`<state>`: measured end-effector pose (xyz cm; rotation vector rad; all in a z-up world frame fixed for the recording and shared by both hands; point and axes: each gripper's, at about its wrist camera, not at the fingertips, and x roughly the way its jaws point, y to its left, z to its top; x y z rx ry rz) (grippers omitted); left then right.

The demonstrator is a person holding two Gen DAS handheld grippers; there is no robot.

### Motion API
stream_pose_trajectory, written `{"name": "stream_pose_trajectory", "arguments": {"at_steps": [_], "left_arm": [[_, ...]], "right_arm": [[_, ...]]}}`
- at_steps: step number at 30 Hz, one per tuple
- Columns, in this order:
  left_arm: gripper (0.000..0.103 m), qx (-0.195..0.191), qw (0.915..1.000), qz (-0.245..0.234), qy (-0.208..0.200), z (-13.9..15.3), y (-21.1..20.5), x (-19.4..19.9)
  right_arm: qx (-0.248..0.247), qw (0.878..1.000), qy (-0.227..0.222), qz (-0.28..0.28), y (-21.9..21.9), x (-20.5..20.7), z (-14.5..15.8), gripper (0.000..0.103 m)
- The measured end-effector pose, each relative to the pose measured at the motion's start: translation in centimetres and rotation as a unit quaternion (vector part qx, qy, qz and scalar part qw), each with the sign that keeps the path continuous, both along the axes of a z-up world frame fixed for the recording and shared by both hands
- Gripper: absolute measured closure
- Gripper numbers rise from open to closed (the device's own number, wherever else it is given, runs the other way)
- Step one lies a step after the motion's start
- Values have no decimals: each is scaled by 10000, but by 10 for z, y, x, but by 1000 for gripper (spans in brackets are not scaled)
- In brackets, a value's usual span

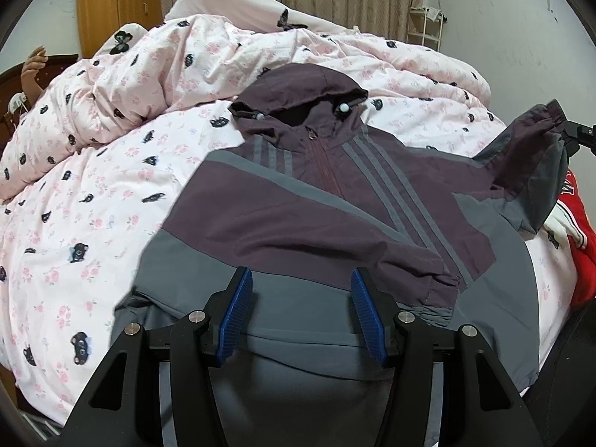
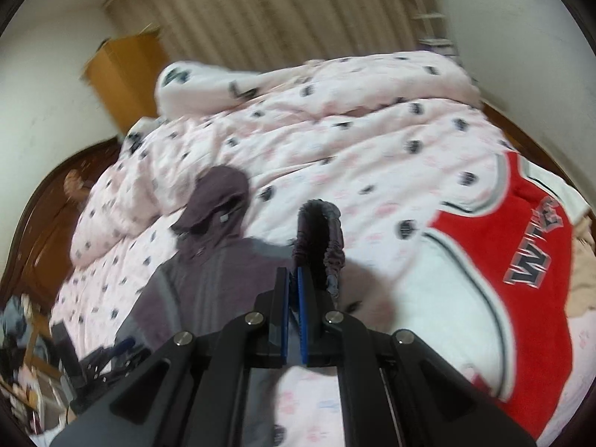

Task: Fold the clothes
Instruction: 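Lift the cuff with the right gripper and carry it across the jacket, then lower the cuff onto the folded sleeve and open the right gripper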

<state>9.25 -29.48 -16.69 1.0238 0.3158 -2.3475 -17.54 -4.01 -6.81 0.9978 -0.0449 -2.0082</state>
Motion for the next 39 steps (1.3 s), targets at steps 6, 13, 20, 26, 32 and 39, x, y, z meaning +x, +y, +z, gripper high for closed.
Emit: {"name": "stream_pose_trajectory", "arguments": {"at_steps": [6,13,20,26,32,39], "left_arm": [[53,6,9998,160,70,5,-12,12],[53,54,9995,287,142,4,-23,30],[53,102,9991,356,188,1,-29,42],[53,38,9987,444,229,2,-35,54],[53,82,9980,571,255,-3,-45,64],[53,102,9964,756,356,-5,-57,77]], "right_arm": [[187,9977,129,638,-51,41,-1,98],[290,9919,197,1223,-94,83,-6,98],[380,9836,233,1747,-128,118,-10,98],[467,9777,238,2035,-150,138,-15,98],[548,9720,205,2277,-168,154,-22,98],[687,9671,112,2447,-183,168,-38,98]]}}
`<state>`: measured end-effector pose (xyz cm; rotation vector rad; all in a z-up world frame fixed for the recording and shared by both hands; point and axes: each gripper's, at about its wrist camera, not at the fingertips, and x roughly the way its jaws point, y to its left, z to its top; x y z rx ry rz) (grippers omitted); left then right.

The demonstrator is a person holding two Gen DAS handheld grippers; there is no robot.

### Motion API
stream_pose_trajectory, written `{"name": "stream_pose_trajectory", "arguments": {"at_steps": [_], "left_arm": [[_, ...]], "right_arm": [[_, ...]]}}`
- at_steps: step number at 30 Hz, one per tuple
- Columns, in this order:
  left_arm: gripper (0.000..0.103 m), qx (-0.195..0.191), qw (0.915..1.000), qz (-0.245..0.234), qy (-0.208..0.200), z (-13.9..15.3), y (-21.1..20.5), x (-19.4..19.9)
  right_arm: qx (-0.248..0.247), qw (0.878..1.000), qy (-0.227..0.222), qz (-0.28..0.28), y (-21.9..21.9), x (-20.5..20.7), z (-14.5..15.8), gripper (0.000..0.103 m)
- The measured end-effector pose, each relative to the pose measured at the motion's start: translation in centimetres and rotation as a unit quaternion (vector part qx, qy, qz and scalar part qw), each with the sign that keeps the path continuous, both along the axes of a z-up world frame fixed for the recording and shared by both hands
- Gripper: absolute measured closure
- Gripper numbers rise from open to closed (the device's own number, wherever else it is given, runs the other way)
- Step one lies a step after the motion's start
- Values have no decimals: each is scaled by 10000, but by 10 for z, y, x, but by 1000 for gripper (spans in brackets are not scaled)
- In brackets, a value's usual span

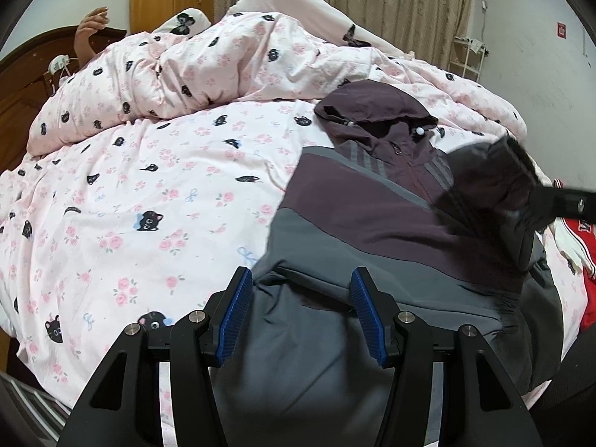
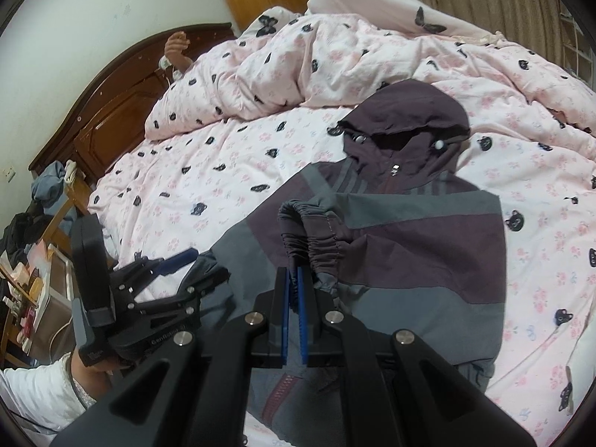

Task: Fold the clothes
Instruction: 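Lower the cuff onto the folded sleeve and open the right gripper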

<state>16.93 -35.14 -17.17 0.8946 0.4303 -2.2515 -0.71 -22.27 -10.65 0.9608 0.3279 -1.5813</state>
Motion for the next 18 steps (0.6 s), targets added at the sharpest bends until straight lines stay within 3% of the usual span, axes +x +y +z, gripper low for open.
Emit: {"name": "stream_pose_trajectory", "arguments": {"at_steps": [18], "left_arm": [[53,185,9994,157,261,-11,-15,15]], "right_arm": [[516,9984,-90,193,-30,23,-44,98]]}}
